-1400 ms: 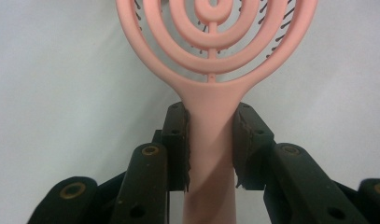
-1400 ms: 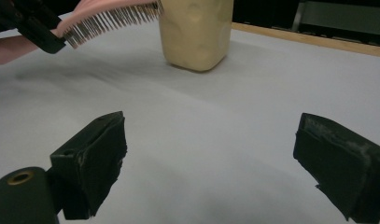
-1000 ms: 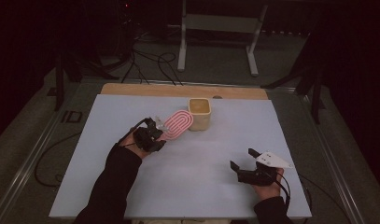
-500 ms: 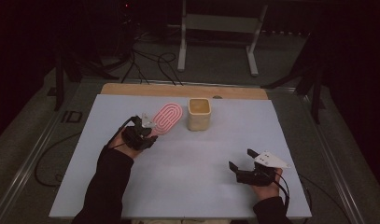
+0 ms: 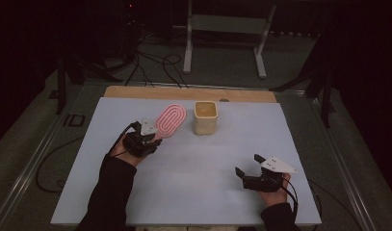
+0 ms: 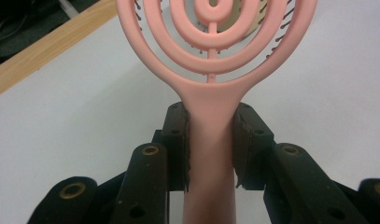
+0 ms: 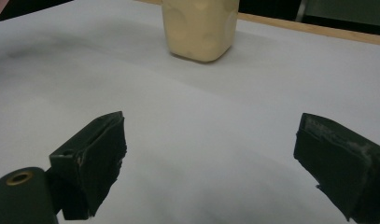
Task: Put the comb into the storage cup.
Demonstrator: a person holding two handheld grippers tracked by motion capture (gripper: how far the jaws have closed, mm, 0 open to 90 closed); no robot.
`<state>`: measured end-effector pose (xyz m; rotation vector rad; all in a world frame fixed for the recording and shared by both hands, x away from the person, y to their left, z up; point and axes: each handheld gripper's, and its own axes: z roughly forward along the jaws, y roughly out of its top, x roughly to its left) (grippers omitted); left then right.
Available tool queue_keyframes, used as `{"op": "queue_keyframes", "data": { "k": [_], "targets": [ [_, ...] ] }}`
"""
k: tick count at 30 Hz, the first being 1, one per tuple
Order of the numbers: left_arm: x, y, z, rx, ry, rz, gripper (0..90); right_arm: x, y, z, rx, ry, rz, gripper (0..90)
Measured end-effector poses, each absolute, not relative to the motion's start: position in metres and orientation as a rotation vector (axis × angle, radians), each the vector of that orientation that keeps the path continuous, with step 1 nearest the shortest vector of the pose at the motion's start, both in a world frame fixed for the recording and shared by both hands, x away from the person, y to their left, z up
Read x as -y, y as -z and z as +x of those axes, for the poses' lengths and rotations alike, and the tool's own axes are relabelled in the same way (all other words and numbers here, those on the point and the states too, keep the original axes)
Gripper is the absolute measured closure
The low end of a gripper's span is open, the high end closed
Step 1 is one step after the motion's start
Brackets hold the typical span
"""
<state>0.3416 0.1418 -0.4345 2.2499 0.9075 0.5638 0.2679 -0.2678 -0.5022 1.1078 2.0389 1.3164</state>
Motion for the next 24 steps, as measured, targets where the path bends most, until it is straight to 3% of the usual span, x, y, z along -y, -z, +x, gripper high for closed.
{"op": "queue_keyframes", "data": {
  "k": [24],
  "targets": [
    [-0.158, 0.428, 0.323, -0.864, -0.615, 2.111, 70.0, 0.27, 0.5, 0.269, -2.009, -1.429, 1.171, 8.5]
  ]
}}
